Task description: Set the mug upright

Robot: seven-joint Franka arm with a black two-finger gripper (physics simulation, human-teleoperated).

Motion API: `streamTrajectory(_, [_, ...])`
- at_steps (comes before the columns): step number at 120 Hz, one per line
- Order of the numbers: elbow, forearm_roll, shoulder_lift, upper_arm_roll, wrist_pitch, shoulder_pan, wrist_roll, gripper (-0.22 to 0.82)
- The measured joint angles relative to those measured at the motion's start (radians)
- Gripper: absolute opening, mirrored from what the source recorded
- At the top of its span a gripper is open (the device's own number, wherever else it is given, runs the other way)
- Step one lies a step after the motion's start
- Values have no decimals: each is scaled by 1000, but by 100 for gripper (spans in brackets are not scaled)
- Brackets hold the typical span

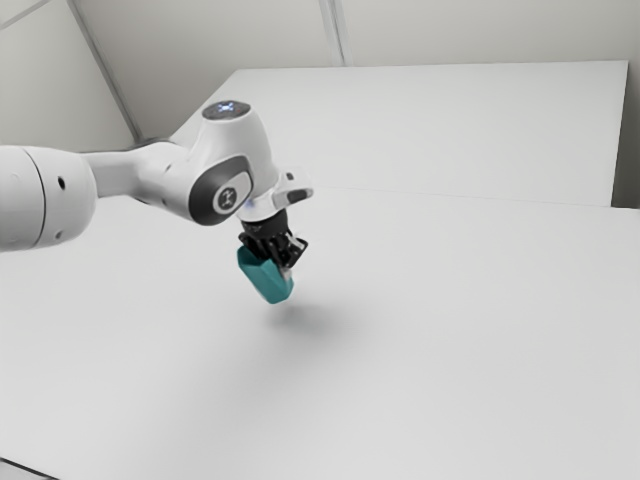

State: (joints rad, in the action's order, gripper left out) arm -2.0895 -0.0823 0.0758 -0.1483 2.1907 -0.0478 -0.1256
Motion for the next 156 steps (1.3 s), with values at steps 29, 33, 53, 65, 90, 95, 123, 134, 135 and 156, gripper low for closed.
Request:
streamTrajectory(29, [-42, -28, 27, 1, 33, 23, -36, -17])
streamTrajectory(33, [-52, -29, 27, 1, 41, 26, -39, -17])
streamTrajectory(53, [-86, -33, 25, 0, 80, 34, -56, -17])
streamTrajectory(65, [-91, -35, 31, 1, 93, 33, -64, -17])
streamTrajectory(90, [-91, -50, 55, 1, 107, 44, -77, -16])
streamTrajectory(95, [-91, -50, 55, 1, 109, 44, -77, -9])
streamTrajectory(123, [-91, -49, 27, 0, 110, 44, -73, 36])
streamTrajectory(134, [-88, -51, -13, -3, 90, 44, -72, 44])
streamTrajectory(135, [-87, -51, -16, -4, 88, 44, -72, 45])
streamTrajectory(156, [-13, -41, -70, -9, -5, 39, -69, 54])
